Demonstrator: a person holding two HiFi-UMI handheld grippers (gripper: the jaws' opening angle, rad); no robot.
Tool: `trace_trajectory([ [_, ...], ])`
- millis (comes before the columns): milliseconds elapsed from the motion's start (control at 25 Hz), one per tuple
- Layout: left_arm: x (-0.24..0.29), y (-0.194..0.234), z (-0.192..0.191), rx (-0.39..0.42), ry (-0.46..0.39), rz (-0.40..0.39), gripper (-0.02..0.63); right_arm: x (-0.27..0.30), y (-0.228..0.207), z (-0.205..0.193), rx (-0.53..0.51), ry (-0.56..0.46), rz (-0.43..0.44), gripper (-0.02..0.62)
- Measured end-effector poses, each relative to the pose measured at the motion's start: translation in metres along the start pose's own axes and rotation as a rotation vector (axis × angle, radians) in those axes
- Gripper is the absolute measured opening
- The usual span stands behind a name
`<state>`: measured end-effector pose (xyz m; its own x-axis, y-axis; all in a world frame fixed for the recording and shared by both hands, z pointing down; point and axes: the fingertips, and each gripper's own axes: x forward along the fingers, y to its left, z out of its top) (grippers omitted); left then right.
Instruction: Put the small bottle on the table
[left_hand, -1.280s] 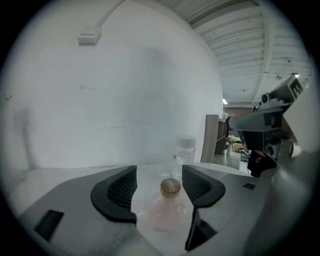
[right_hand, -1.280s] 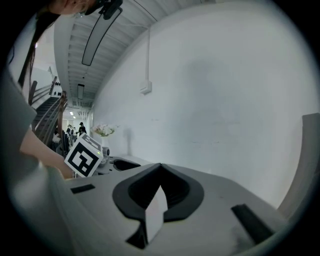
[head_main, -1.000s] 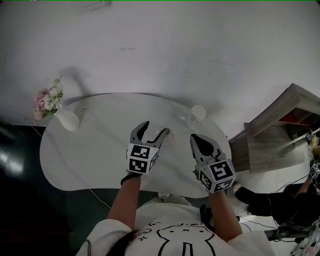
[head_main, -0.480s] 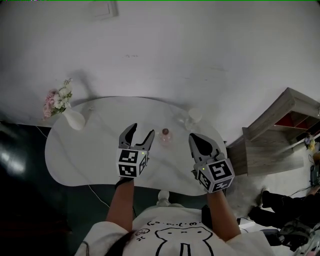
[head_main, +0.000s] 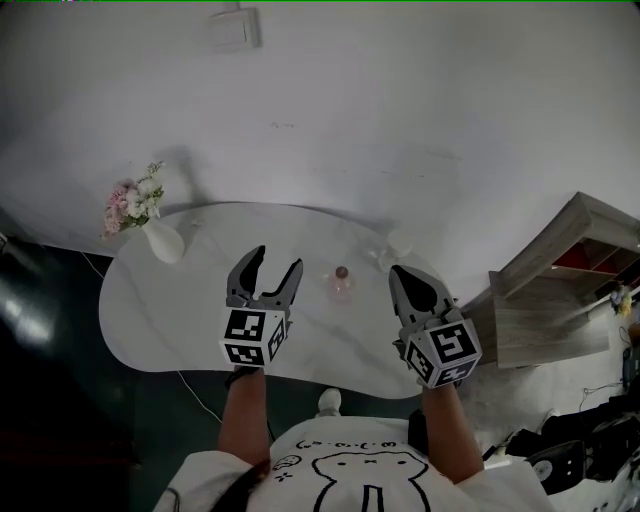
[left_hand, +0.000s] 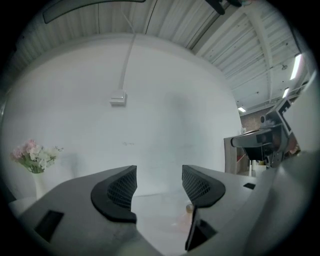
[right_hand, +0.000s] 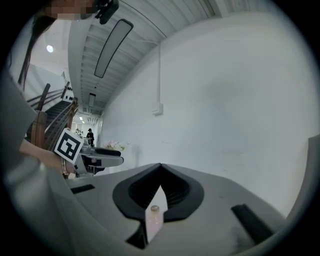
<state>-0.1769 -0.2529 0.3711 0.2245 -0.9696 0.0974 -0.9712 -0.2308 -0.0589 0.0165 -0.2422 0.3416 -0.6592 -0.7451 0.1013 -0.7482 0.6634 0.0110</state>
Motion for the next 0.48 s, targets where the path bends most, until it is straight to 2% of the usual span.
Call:
trace_trajectory([
  [280, -0.011, 0.004, 0.047, 0.039, -0.1, 0.019, 0.291, -0.006, -0.003, 0.038, -0.104, -0.064, -0.026, -0.005],
  [480, -0.016, 0.005, 0.074, 0.093, -0.123, 0.031, 0.291, -0.016, -0.009, 0.065, -0.144, -0.121, -0.043, -0.005],
])
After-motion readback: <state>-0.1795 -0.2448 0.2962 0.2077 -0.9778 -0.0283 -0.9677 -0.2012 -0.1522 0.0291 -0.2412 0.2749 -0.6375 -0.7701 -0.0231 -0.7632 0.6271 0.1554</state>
